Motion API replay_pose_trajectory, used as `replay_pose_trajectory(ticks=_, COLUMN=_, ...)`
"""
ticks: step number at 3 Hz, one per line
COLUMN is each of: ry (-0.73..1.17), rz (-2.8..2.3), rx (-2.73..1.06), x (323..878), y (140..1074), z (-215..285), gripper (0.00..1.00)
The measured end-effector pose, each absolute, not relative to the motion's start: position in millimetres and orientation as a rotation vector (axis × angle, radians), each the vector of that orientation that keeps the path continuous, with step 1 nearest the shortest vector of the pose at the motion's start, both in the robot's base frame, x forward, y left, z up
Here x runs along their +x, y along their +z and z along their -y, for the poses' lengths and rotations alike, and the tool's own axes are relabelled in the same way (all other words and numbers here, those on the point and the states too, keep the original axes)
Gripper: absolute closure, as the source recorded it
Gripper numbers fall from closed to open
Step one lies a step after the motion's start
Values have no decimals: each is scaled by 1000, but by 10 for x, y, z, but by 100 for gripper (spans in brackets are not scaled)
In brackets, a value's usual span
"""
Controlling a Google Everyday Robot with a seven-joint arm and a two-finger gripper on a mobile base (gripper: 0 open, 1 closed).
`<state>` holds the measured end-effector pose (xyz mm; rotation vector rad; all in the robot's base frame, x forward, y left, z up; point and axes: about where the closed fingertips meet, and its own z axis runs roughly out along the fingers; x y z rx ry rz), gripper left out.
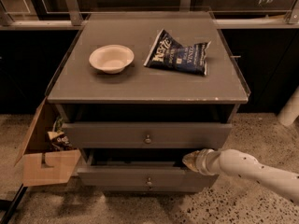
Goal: Open middle drawer
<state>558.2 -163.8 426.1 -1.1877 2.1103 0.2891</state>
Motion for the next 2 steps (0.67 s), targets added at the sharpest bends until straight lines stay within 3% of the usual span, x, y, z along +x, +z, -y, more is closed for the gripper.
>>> replay_pose_trajectory(ticks=2, ry=363, rz=-2157, rx=-1255, x=5536, y=4016, z=1535, gripper=100)
